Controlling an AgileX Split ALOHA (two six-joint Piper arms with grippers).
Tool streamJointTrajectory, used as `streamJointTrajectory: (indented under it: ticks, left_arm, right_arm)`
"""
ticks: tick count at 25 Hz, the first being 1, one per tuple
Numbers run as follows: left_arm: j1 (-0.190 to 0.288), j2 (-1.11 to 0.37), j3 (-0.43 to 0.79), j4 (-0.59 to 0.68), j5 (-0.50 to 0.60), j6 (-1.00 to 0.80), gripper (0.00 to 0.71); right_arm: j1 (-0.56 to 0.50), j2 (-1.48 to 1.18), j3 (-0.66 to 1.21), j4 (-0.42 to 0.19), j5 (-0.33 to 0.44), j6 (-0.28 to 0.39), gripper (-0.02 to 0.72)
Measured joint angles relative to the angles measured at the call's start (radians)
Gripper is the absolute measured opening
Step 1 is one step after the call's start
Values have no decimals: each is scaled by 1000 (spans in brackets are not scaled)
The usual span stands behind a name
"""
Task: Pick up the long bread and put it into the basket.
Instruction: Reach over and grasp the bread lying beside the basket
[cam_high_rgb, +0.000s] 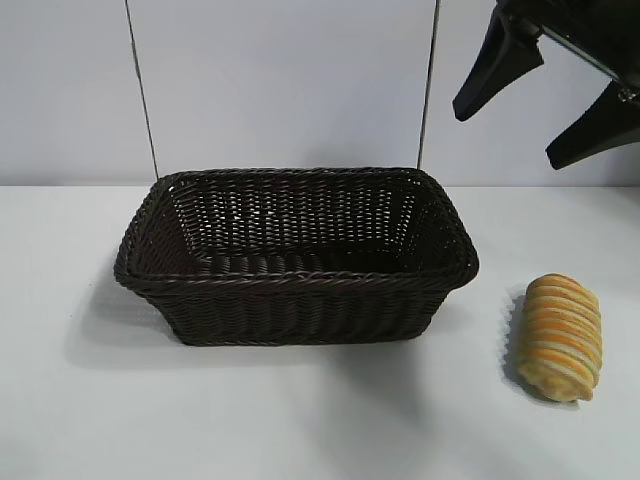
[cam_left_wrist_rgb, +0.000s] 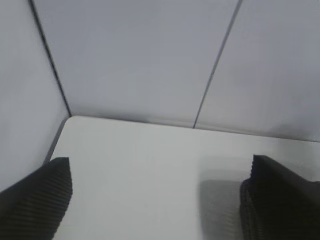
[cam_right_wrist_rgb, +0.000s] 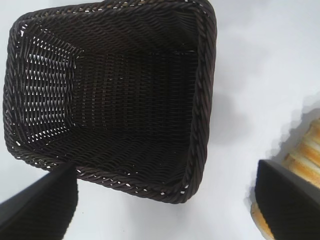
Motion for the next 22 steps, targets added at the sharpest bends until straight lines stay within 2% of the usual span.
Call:
streamJointTrajectory:
  ticks: [3,9,12,18,22]
  left_arm:
    - [0,-163,197,53,0,-7,694]
    - [0,-448,534,40,-17,-8,694]
    - [0,-547,662,36,-16,-10,694]
    - [0,-604,831,-35,3,-28,694]
    - [0,-606,927,-127,1,-50,694]
  right_arm:
    - [0,0,0,0,0,-4,684]
    - [0,0,0,0,0,-12,684]
    - [0,0,0,0,0,-12,684]
    - [0,0,0,-4,1,-12,684]
    - [0,0,0,-54,30,-12,684]
